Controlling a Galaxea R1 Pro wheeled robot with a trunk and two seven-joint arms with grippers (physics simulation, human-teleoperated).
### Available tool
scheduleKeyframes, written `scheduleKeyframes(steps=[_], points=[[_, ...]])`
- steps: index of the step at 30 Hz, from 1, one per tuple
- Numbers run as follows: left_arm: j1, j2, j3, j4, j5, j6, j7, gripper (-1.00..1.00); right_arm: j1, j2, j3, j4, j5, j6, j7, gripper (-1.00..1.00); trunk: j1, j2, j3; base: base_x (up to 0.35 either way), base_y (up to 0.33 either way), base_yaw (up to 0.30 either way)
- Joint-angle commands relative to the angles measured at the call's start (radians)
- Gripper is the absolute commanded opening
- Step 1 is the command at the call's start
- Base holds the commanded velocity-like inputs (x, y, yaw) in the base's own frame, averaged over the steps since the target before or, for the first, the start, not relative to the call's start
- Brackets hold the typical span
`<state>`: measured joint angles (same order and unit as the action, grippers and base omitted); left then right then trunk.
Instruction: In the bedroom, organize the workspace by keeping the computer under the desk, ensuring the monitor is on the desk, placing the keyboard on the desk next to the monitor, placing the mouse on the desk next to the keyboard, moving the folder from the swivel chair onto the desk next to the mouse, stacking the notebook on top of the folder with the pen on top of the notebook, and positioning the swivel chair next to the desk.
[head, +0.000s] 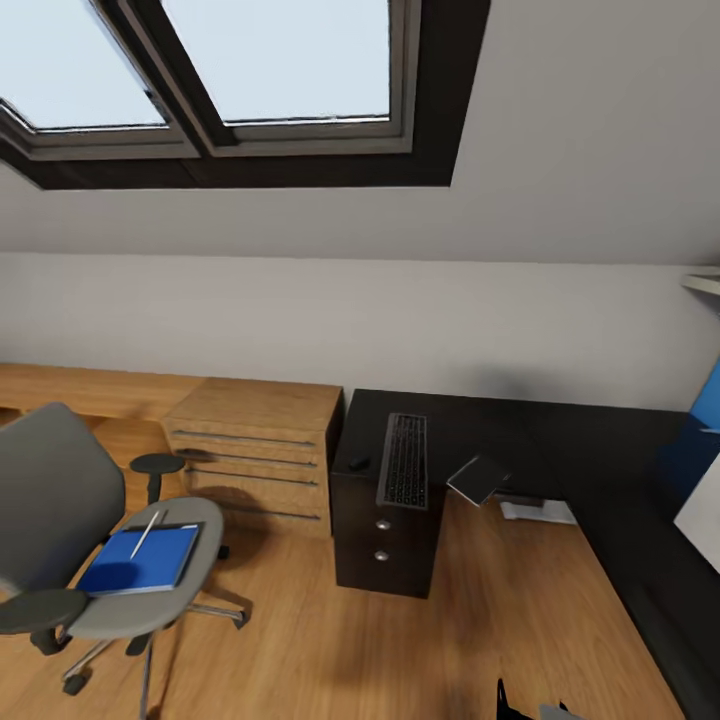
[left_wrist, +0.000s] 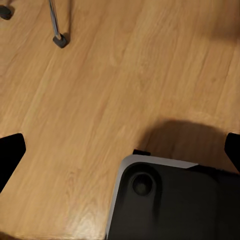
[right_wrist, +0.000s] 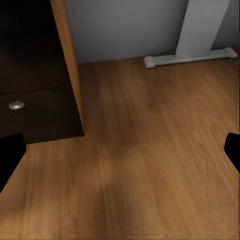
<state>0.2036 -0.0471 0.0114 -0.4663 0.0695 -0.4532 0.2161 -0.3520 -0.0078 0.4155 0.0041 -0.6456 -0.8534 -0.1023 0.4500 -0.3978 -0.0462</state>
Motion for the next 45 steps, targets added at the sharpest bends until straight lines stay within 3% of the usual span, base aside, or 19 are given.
scheduleKeyframes(steps=[1,45], points=[[0.000,0.000,0.001,-0.002,0.007,-0.002,-0.002,1.00,-0.001,0.000,0.008,0.000,0.002,-0.001,-0.011,1.00,0.000,-0.002,-0.002,-0.334,-0.002,0.032],[-0.001,0.003,0.001,0.016,0.008,0.004,-0.007,1.00,-0.001,0.000,0.010,0.012,0.007,0.002,-0.009,1.00,0.000,-0.002,-0.003,-0.335,0.000,0.001]])
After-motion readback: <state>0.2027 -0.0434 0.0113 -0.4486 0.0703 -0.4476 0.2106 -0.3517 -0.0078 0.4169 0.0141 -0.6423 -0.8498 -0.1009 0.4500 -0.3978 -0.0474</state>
